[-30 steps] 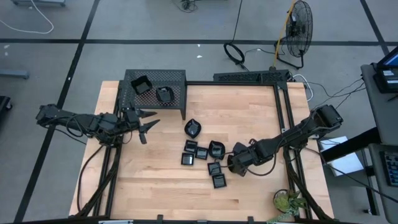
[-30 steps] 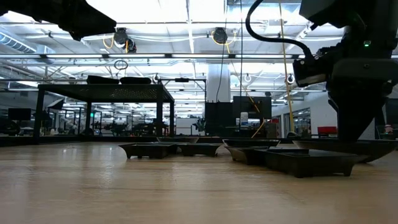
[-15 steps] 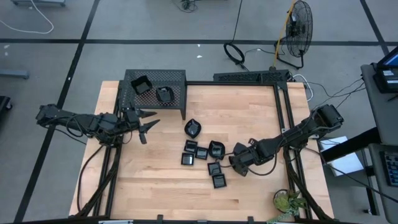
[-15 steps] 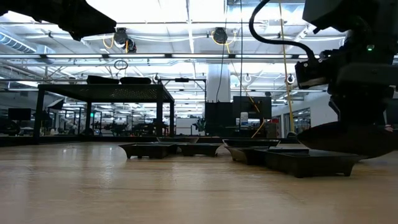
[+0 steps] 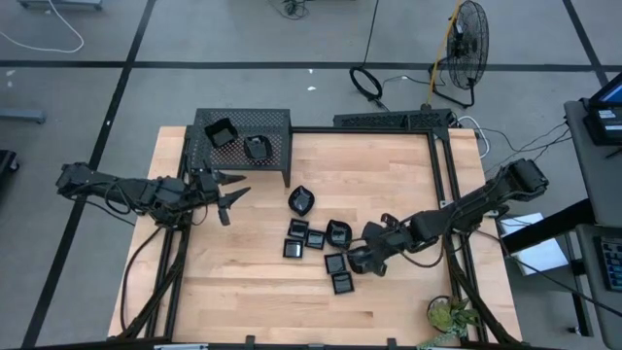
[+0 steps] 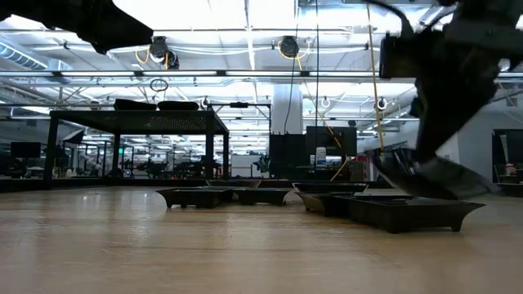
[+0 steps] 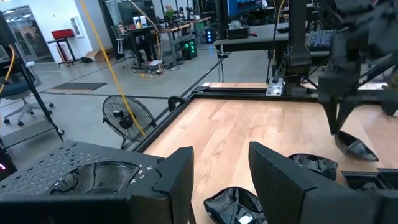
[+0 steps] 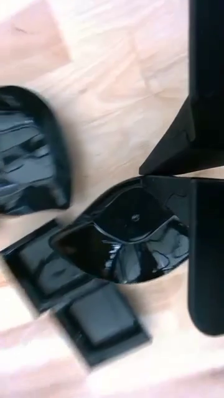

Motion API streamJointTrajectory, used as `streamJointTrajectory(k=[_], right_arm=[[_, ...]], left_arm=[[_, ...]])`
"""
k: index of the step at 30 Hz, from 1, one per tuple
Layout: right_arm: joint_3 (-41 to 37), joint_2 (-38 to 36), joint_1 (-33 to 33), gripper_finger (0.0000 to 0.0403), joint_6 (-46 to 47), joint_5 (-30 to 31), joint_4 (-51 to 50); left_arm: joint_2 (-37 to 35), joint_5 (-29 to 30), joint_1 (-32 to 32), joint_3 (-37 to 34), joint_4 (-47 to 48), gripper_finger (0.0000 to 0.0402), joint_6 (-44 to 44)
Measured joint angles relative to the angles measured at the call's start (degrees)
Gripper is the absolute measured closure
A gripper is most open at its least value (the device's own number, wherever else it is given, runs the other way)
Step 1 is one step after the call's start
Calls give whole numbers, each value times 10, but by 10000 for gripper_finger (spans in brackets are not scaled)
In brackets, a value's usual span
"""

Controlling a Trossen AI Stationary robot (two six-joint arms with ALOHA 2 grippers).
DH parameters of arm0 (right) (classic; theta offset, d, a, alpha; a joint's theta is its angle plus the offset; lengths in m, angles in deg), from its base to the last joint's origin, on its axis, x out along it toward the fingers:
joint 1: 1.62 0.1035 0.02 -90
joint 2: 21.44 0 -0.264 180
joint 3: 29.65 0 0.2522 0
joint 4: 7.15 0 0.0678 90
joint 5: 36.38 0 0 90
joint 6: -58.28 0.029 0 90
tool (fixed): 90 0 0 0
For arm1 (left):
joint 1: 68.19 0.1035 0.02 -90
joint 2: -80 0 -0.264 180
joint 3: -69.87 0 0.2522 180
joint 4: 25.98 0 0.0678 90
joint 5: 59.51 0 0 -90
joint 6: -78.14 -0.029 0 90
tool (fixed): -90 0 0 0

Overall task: Pick & Place Mini shaped plates
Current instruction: Stack the leaf shaped plate on top of the leaf shaped plate on the shelf

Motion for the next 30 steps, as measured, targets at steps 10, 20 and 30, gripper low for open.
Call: streamJointTrajectory(k=[10, 20, 30], right_arm=[[-4, -56, 0, 402, -182, 249, 112], [-129, -13, -52, 402, -624, 495, 748], [-178, 65, -112, 403, -733, 401, 1010]], left_arm=[[91, -39, 0, 0, -86, 243, 32], [310, -57, 2, 18, -355, 243, 13], [510, 76, 22, 156, -360, 219, -74]])
